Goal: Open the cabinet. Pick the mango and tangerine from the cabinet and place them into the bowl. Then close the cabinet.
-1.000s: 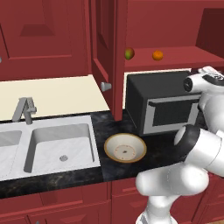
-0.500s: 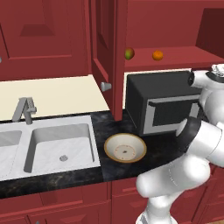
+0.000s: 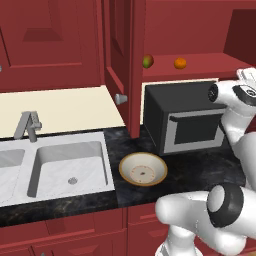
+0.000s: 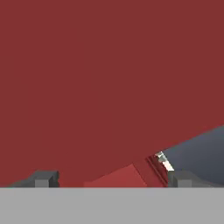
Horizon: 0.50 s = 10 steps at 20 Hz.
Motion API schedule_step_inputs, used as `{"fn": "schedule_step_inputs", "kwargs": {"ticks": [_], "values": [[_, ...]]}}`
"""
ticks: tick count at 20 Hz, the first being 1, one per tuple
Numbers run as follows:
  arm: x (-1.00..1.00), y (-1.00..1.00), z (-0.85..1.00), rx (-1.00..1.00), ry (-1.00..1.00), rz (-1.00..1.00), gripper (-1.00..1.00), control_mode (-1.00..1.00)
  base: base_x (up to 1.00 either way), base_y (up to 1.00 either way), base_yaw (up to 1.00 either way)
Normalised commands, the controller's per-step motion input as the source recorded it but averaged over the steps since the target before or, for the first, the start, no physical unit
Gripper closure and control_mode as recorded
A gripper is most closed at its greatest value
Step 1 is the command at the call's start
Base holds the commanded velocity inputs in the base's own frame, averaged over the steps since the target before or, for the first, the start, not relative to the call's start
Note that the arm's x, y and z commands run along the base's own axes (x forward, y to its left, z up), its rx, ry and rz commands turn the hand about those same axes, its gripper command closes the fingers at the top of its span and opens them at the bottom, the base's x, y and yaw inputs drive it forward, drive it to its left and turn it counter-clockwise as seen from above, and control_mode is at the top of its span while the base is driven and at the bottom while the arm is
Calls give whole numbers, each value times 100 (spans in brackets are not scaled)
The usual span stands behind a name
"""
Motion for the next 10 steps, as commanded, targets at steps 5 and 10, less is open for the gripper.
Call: {"fn": "schedule_step_inputs", "kwargs": {"ticks": [5, 10], "values": [[-67, 25, 85, 0, 0, 36, -100, -100, 0, 0, 0], [-67, 31, 41, -1, 7, 43, -100, -100, 0, 0, 0]]}}
